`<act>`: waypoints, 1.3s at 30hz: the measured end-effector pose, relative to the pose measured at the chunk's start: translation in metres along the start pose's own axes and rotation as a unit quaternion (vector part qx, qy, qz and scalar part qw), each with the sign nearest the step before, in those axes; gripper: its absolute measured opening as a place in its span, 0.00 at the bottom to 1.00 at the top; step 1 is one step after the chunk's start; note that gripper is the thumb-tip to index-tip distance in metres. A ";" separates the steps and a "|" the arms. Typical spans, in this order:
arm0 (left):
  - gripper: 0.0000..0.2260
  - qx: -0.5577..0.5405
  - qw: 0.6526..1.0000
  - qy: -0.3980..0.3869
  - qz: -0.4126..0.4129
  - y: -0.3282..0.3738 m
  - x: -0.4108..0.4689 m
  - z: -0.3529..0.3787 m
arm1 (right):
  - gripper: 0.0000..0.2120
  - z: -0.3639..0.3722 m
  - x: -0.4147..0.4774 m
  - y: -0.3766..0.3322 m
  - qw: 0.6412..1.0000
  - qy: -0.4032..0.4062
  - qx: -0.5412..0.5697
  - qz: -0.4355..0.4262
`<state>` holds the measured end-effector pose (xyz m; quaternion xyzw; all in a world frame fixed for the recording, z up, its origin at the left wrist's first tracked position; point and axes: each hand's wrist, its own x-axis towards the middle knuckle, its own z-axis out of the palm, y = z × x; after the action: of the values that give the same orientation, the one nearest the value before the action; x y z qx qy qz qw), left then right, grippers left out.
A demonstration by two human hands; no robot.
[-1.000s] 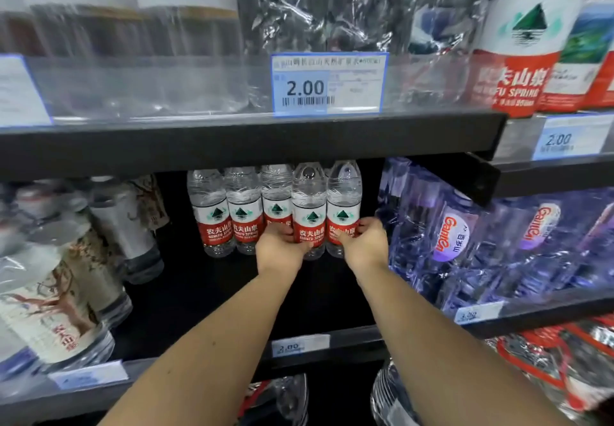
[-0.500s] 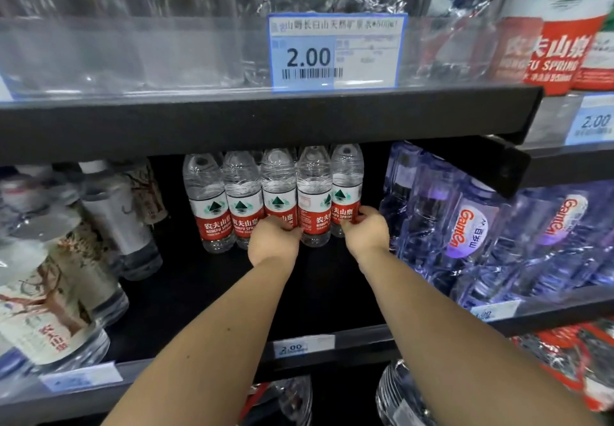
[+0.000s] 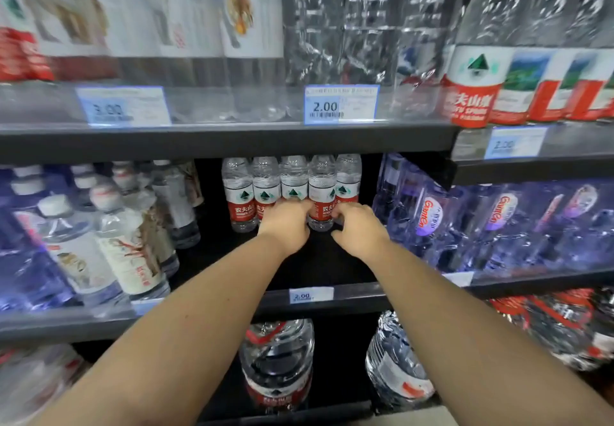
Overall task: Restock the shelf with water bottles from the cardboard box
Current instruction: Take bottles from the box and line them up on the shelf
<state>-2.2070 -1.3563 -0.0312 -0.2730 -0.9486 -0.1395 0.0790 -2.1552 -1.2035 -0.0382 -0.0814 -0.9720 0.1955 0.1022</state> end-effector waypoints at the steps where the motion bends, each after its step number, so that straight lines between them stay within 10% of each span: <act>1: 0.14 0.035 0.999 -0.001 0.007 0.004 -0.010 -0.016 | 0.19 -0.011 -0.010 -0.008 1.000 -0.003 -0.029 -0.010; 16: 0.17 0.121 0.992 -0.023 -0.035 -0.007 -0.292 0.057 | 0.16 0.096 -0.255 -0.052 0.988 -0.081 -0.102 -0.079; 28: 0.23 0.040 0.939 -0.283 -0.190 -0.018 -0.416 0.230 | 0.12 0.265 -0.381 0.022 0.927 -0.238 0.022 0.289; 39: 0.40 0.044 0.871 -0.402 -0.278 -0.071 -0.415 0.310 | 0.41 0.381 -0.376 0.082 0.844 -0.280 0.094 0.447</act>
<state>-1.9199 -1.5247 -0.4346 -0.0264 -0.9402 0.0079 -0.3396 -1.8701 -1.3419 -0.4769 -0.4389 -0.7947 0.3245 -0.2656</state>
